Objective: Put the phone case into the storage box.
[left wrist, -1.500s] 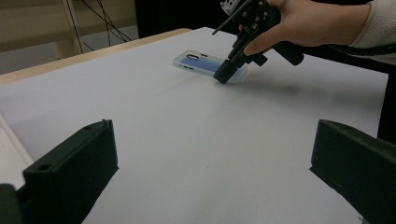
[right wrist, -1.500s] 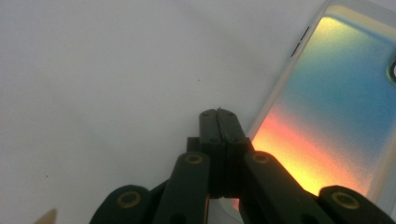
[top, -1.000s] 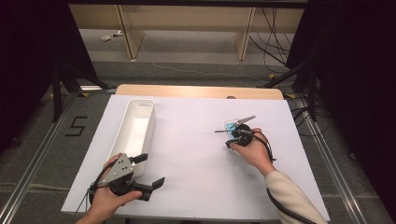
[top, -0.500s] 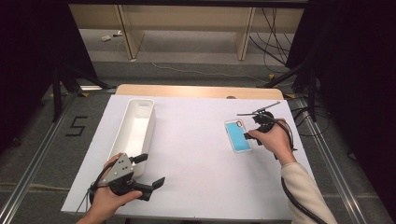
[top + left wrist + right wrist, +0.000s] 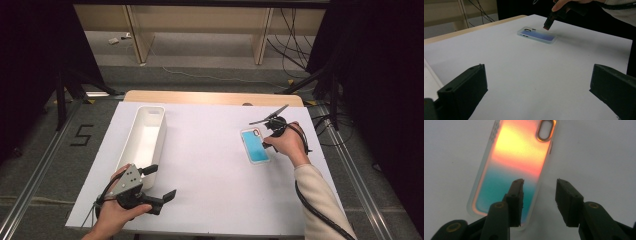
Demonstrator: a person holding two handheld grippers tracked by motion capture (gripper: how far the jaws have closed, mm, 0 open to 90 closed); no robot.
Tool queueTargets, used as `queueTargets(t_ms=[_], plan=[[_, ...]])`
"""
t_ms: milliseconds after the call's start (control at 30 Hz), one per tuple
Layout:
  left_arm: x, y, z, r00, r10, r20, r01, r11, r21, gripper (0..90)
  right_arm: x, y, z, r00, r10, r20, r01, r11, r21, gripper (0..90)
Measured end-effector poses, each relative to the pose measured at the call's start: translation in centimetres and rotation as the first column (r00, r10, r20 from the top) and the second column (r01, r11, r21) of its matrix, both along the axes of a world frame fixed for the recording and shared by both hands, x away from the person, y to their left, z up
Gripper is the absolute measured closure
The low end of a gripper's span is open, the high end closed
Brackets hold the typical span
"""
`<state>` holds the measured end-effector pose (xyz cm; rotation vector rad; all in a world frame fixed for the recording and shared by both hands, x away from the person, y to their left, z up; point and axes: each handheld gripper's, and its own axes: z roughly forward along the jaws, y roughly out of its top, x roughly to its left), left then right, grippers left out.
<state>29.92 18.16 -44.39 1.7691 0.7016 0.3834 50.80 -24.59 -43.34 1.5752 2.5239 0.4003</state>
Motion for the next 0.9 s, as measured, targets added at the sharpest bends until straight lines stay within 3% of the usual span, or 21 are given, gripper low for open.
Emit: queueTargets(t_ms=[33, 100, 167, 200, 267, 333, 367, 400, 533, 600, 667, 733, 800, 900], plan=[[0.0, 0.0, 0.0, 1.0000, 0.000, 0.000, 0.000, 1.0000, 0.001, 0.5, 0.1, 0.0, -0.1, 0.9997, 0.015, 0.016, -0.015, 1.000, -0.024, 59.3], [0.0, 0.0, 0.0, 1.0000, 0.000, 0.000, 0.000, 1.0000, -0.001, 0.5, 0.2, 0.5, -0.3, 0.9999, -0.014, 0.002, 0.014, 1.000, -0.022, 60.0], [0.0, 0.0, 0.0, 1.0000, -0.002, -0.003, 0.002, 1.0000, -0.002, 0.5, 0.3, 0.5, -0.6, 1.0000, 0.004, -0.008, -0.005, 0.999, -0.038, 61.9], [0.0, 0.0, 0.0, 1.0000, -0.001, -0.003, 0.001, 1.0000, -0.002, 0.5, 0.3, 0.7, -0.6, 0.9999, -0.006, -0.008, 0.006, 0.999, -0.037, 62.7], [0.0, 0.0, 0.0, 1.0000, -0.001, 0.001, 0.001, 1.0000, 0.001, 0.5, 0.4, 0.5, -0.7, 0.9992, 0.024, -0.032, -0.025, 0.999, -0.022, 64.4], [0.0, 0.0, 0.0, 1.0000, -0.003, -0.002, 0.003, 1.0000, -0.001, 0.5, 0.5, 0.6, -0.8, 0.9997, 0.021, -0.008, -0.022, 0.999, -0.050, 66.5], [0.0, 0.0, 0.0, 1.0000, -0.001, -0.001, 0.001, 1.0000, -0.001, 0.5, 0.6, 0.6, -0.7, 0.9996, 0.024, -0.018, -0.024, 0.998, -0.053, 67.4], [0.0, 0.0, 0.0, 1.0000, -0.001, 0.000, 0.001, 1.0000, 0.001, 0.5, 0.7, 0.5, -0.9, 0.9996, 0.027, -0.007, -0.028, 0.998, -0.053, 67.8], [0.0, 0.0, 0.0, 1.0000, 0.000, 0.002, 0.000, 1.0000, 0.001, 0.5, 1.0, 0.6, -1.0, 0.9992, 0.010, -0.039, -0.012, 0.999, -0.032, 69.1], [0.1, 0.0, 0.0, 1.0000, -0.006, 0.003, 0.006, 1.0000, 0.002, 0.5, 1.0, 0.7, -1.0, 0.9997, 0.002, -0.026, -0.004, 0.998, -0.062, 69.4], [0.0, 0.0, 0.0, 1.0000, -0.001, -0.001, 0.001, 1.0000, 0.001, 0.5, 1.2, 0.7, -1.0, 0.9995, 0.005, -0.032, -0.007, 0.998, -0.062, 69.8], [0.0, 0.0, 0.0, 1.0000, -0.006, 0.003, 0.006, 1.0000, 0.003, 0.6, 1.4, 0.6, -1.3, 0.9999, 0.015, -0.002, -0.015, 0.998, -0.060, 70.3], [0.1, 0.0, 0.0, 1.0000, -0.007, 0.006, 0.007, 1.0000, 0.003, 0.6, 1.4, 0.8, -1.3, 0.9994, -0.013, -0.031, 0.011, 0.998, -0.062, 71.8], [0.1, 0.0, 0.0, 1.0000, -0.008, 0.006, 0.008, 1.0000, 0.003, 0.6, 1.6, 0.9, -1.5, 0.9995, -0.020, -0.027, 0.018, 0.998, -0.053, 72.3]])
